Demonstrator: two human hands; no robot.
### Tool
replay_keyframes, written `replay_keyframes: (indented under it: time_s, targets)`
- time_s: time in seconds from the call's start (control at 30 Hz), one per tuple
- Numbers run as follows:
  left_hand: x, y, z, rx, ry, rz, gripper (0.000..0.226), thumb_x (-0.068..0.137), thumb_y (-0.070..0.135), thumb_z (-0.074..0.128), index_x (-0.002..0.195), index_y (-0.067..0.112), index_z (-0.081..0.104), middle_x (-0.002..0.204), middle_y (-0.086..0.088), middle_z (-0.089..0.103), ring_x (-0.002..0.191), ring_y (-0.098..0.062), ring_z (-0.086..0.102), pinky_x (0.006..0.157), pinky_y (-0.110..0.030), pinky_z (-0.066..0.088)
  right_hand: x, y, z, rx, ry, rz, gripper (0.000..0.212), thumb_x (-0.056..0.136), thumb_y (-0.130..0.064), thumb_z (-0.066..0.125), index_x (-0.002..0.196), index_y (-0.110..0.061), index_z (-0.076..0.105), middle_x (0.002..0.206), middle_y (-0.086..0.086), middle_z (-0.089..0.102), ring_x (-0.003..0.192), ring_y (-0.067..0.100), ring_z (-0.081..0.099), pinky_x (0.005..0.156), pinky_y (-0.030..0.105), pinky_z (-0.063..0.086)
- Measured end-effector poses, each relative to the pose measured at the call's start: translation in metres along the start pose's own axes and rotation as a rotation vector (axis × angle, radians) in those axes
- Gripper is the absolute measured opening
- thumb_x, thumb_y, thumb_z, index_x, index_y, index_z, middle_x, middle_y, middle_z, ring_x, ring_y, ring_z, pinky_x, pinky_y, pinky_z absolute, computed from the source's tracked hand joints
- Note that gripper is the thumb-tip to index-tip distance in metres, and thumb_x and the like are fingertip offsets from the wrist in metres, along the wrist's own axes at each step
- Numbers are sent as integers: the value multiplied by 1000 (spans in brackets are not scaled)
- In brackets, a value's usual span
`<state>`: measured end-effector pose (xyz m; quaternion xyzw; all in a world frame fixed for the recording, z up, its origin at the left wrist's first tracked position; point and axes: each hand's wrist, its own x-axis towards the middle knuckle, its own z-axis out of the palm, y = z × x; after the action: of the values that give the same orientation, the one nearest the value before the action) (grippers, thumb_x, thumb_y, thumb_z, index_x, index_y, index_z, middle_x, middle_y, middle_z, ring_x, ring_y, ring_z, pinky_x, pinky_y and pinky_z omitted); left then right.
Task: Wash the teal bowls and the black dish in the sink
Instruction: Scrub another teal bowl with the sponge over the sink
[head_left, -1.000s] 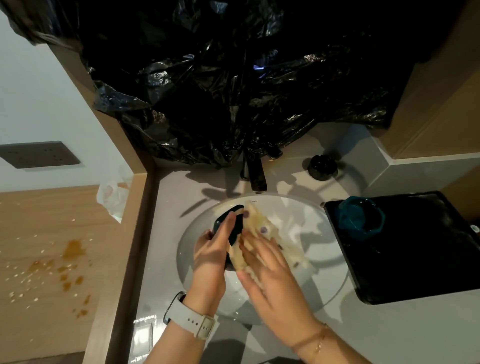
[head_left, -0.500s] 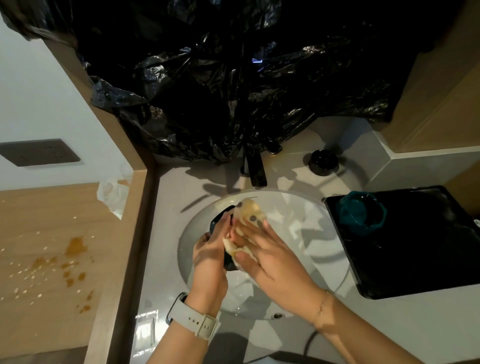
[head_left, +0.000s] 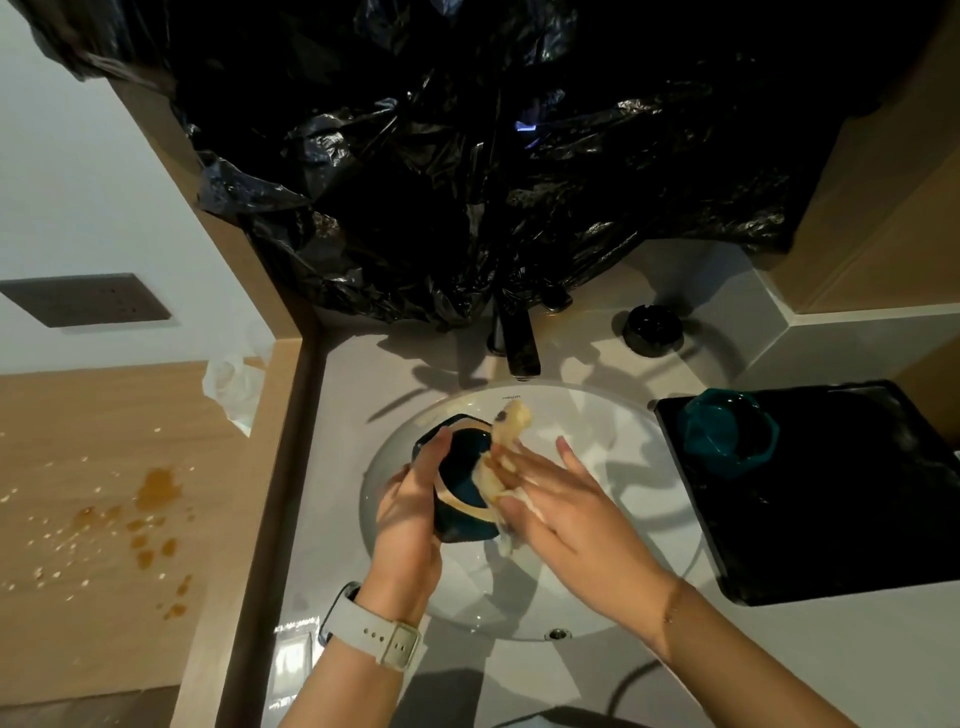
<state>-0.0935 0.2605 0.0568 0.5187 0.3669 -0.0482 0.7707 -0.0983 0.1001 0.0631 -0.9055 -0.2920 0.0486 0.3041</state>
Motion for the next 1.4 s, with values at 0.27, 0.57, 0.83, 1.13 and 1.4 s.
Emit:
replay_keyframes:
  time_s: [0.27,0.57,0.83,1.13,1.4]
  targets:
    - [-3,15,-4,496,-117,406,35,76,32,81,99,22,57,94,7,67,91,-13,64,92,-35,51,-17,26,-11,1005,233,815,49,75,-62,64,97,-18,72,100,2,73,104,19,63,97,32,46]
    - [5,17,4,1228,-599,970,53,68,44,84,102,31,46,99,29,40,96,-2,36,89,-19,35,33,32,-28,1408,-100,893,53,85,-53,61,114,-9,64,109,14,67,101,30,63,93,42,47]
    - [6,-1,-6,749,-498,520,59,75,67,67,123,55,35,142,21,31,138,-3,30,107,-14,31,22,39,-6,1303,214,848,24,86,-26,56,101,-11,67,93,11,65,95,25,58,84,39,43]
    - [7,-10,-6,-2,-440,-175,46,90,46,55,125,17,64,124,-17,66,104,-40,69,86,-61,55,12,25,-13,1188,213,703,29,92,-39,55,113,-24,67,113,1,71,112,18,62,101,35,44]
    - [3,-18,-10,155,-230,109,37,91,36,60,121,14,64,108,-13,69,96,-28,70,75,-50,61,-2,16,-31,767,360,475,51,93,-15,50,135,-44,43,132,-4,54,113,6,56,88,15,44]
